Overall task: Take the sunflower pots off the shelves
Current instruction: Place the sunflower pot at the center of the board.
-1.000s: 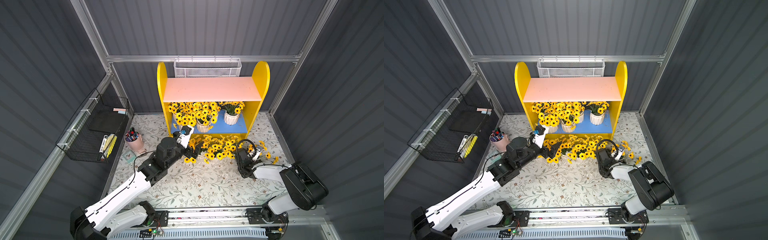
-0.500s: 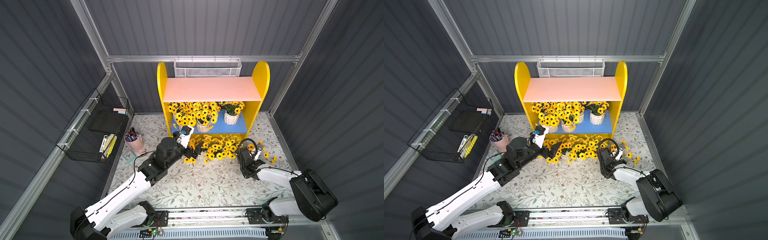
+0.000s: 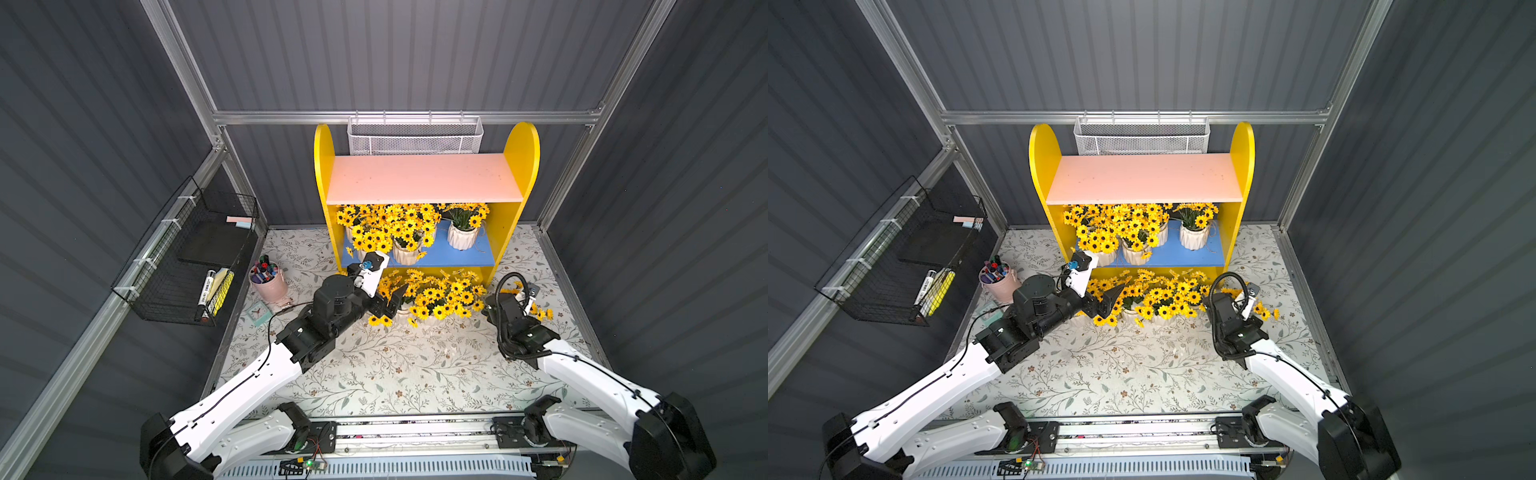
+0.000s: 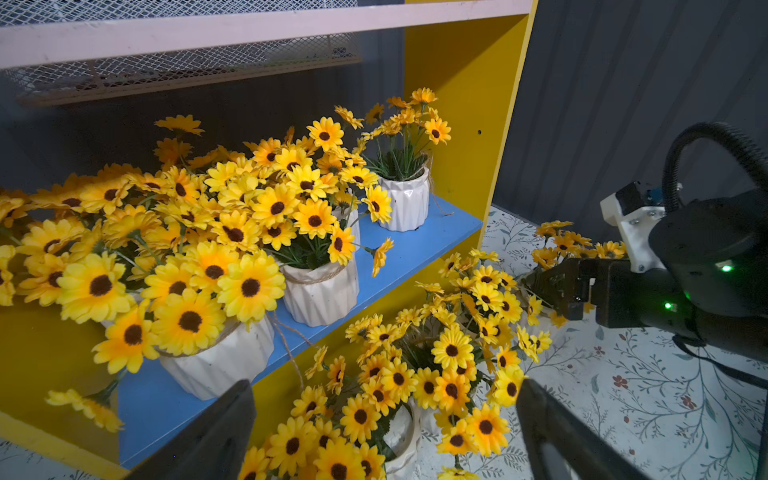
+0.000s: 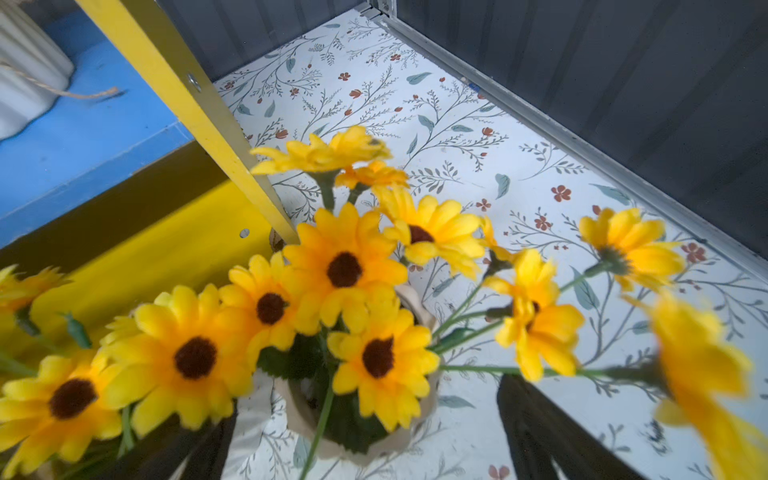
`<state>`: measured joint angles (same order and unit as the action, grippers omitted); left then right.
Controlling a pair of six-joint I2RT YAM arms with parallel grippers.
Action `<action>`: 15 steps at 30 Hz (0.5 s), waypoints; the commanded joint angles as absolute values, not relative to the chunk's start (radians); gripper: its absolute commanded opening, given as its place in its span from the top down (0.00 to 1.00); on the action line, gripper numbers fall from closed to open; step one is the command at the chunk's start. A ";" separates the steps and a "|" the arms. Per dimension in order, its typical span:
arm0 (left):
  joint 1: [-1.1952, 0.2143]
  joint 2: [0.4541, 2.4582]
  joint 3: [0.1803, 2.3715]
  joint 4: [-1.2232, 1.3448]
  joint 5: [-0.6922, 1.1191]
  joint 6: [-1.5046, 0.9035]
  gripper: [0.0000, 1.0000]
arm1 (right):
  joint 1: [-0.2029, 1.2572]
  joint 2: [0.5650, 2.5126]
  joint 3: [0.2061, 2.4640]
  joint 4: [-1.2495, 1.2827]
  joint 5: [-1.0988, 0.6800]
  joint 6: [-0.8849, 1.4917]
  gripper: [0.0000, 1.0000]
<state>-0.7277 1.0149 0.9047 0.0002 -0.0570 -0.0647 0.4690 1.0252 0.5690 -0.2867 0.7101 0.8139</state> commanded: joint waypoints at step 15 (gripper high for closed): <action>-0.764 0.983 0.903 0.007 -0.054 -0.052 0.01 | 0.089 0.470 0.478 -0.707 0.350 0.813 0.43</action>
